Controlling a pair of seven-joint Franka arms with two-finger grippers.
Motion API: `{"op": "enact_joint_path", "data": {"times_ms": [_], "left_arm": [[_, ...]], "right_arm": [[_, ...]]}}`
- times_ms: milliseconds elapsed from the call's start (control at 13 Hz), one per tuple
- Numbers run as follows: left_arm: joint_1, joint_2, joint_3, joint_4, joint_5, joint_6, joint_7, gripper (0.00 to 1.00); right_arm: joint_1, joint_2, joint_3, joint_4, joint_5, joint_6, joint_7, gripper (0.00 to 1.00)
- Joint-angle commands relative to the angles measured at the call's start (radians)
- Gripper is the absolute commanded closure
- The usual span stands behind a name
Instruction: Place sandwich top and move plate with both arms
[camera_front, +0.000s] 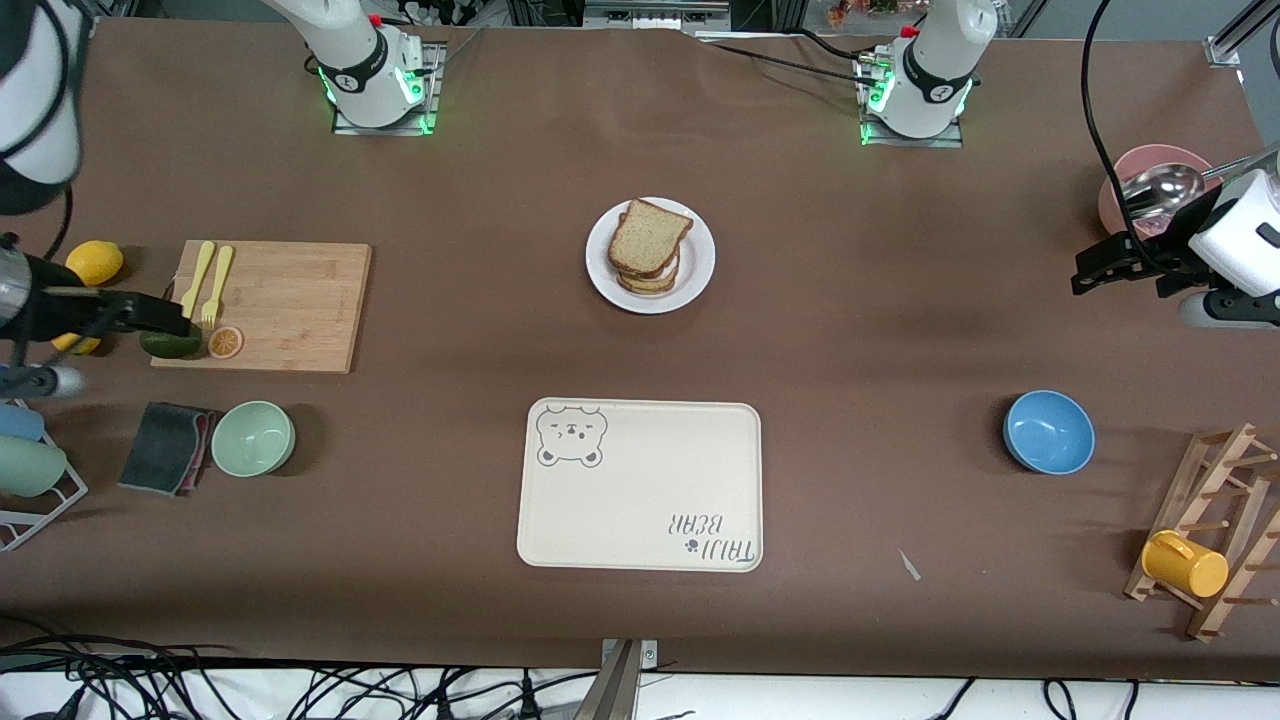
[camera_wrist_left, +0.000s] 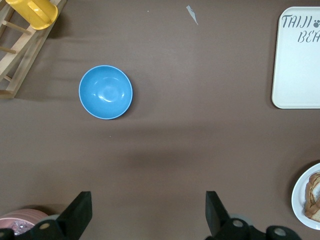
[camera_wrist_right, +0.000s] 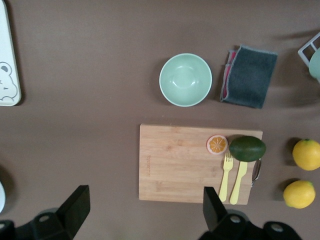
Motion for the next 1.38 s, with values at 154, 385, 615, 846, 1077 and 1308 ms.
{"op": "enact_joint_path", "data": {"times_ms": [154,385,615,846,1077,1308], "left_arm": [[0.002,-0.01,-0.002,-0.014,0.027,-0.034,-0.001,0.0],[0.007,-0.012,-0.002,-0.054,0.026,-0.024,-0.003,0.0],[0.013,-0.02,0.0,-0.155,0.026,0.046,-0.001,0.0],[0.007,-0.026,-0.005,-0.222,0.005,0.057,-0.003,0.0],[0.002,-0.015,-0.011,-0.276,-0.097,0.065,0.011,0.0],[-0.005,0.02,-0.032,-0.307,-0.173,0.054,0.048,0.0]], "right_arm": [[-0.179,-0.265,0.208,-0.309,-0.07,0.103,-0.003,0.0],[-0.251,-0.331,0.325,-0.352,-0.137,0.137,-0.001,0.0],[-0.275,-0.399,0.346,-0.418,-0.142,0.177,0.002,0.0],[-0.27,-0.425,0.34,-0.421,-0.134,0.166,0.022,0.0],[-0.27,-0.415,0.339,-0.411,-0.133,0.136,0.022,0.0],[-0.275,-0.401,0.322,-0.401,-0.107,0.17,0.019,0.0]]}}
